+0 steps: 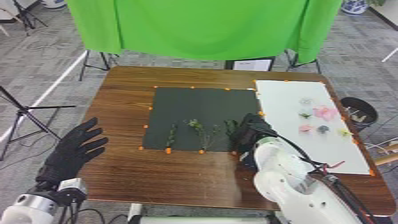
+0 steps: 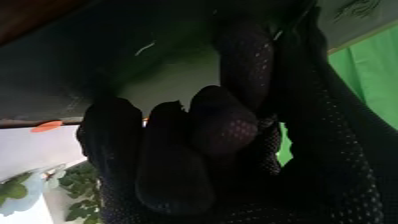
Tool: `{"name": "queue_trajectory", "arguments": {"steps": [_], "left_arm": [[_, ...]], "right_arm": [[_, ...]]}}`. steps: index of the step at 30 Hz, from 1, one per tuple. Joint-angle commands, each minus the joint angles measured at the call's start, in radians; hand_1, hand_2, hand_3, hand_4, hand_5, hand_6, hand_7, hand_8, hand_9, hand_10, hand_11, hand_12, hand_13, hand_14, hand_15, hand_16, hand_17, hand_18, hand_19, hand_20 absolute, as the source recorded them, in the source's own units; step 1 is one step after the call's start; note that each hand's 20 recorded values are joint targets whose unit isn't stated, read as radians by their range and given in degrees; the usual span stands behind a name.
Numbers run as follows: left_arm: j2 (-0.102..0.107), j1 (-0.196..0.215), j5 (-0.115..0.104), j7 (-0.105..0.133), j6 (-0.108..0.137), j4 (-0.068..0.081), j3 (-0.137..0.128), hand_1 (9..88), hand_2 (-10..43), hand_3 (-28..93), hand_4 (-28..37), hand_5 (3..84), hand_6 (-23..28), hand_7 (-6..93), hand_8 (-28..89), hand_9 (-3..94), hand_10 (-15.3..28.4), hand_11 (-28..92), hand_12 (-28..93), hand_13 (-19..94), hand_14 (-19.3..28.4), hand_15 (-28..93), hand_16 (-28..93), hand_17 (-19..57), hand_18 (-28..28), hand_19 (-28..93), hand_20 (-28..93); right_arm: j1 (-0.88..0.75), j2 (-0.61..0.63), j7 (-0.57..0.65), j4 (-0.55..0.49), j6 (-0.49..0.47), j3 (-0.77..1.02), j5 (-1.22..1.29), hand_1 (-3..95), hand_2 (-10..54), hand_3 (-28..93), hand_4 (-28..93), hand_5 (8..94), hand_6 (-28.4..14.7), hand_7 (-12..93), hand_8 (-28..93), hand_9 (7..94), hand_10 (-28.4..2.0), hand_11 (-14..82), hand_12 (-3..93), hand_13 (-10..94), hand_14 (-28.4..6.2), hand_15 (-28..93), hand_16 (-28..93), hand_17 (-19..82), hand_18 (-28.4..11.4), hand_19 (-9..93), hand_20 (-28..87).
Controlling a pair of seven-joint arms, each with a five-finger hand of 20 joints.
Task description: Arrange flowers
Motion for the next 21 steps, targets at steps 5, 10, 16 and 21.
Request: {"name": "queue_trajectory", "arguments": {"steps": [5,10,16,21], "left_arm": [[-0.009,0.008,0.003,-0.011,-0.009,-0.002,-0.004,26.6,-1.7,70,-26.0,22.9,1.9,24.6,-13,20.1,11.6,24,17,18,15.9,38,-1,-9.4,22.3,42,13],[-0.017,0.016,0.003,-0.008,-0.006,-0.007,-0.006,26.7,-1.7,70,-26.0,22.9,2.1,24.5,-13,20.1,11.7,24,17,18,15.9,38,-1,-9.4,22.4,42,13],[-0.02,0.021,0.013,-0.006,0.001,-0.012,-0.008,26.8,-1.7,69,-26.0,23.0,2.1,24.3,-13,20.0,11.7,24,17,18,16.0,39,-1,-9.4,22.4,42,13],[-0.03,0.028,-0.006,0.009,-0.001,-0.008,-0.009,26.8,-1.8,69,-25.9,23.1,2.3,24.1,-13,20.2,11.9,24,17,18,16.2,39,-1,-9.4,22.4,42,12]], "right_arm": [[-0.009,0.052,-0.002,-0.032,-0.03,0.046,-0.07,25.1,-9.5,84,-24,75.6,-1.7,42,-10,81.3,-9.8,59.6,47.8,79,-7.4,83,38,46,-22.8,93,70],[0.003,0.094,-0.01,-0.069,-0.07,0.081,-0.065,21.7,-9.5,82,-24,75.0,-2.3,40,-10,80.5,-10.1,59.0,47.7,79,-7.8,82,38,45,-23.0,93,70],[0.011,0.224,-0.016,-0.082,0.01,0.165,-0.163,22.1,-9.5,83,-24,57.5,-4.0,41,-12,62.0,-13.4,57.3,43.7,67,-10.4,82,36,35,-23.0,93,61],[-0.037,0.309,0.01,-0.086,-0.011,0.251,-0.192,25.0,-9.5,85,-26,47.1,-5.4,42,-14,49.0,-14.0,52.0,36.6,60,-11.6,84,34,32,-22.6,93,58]]}}
